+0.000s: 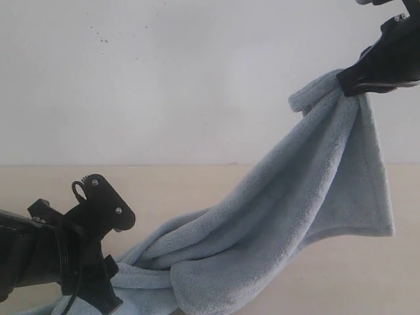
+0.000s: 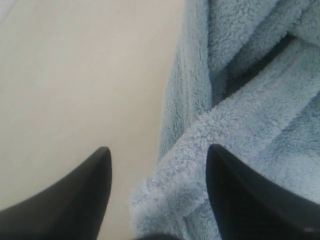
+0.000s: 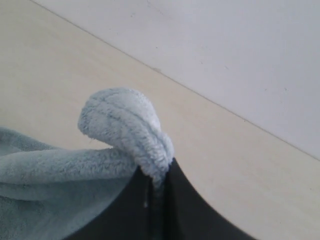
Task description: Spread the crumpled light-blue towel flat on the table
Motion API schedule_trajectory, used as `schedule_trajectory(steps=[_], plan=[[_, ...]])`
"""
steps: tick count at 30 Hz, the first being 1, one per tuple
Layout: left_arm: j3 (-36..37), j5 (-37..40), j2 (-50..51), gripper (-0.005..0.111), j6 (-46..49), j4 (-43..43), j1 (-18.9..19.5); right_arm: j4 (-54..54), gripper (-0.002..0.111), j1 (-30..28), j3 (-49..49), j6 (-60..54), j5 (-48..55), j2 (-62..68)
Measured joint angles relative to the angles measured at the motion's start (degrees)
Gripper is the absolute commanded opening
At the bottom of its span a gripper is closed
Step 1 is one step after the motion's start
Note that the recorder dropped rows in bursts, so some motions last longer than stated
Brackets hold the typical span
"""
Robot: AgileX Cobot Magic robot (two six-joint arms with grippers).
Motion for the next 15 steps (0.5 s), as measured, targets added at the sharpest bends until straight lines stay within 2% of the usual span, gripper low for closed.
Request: schedule_trajectory(steps=[15], plan=[[1.3,3.0,0.0,0.054,0.5,-0.2,0.7,1.0,0.000,0.0,0.0,0.0,0.1,0.0]])
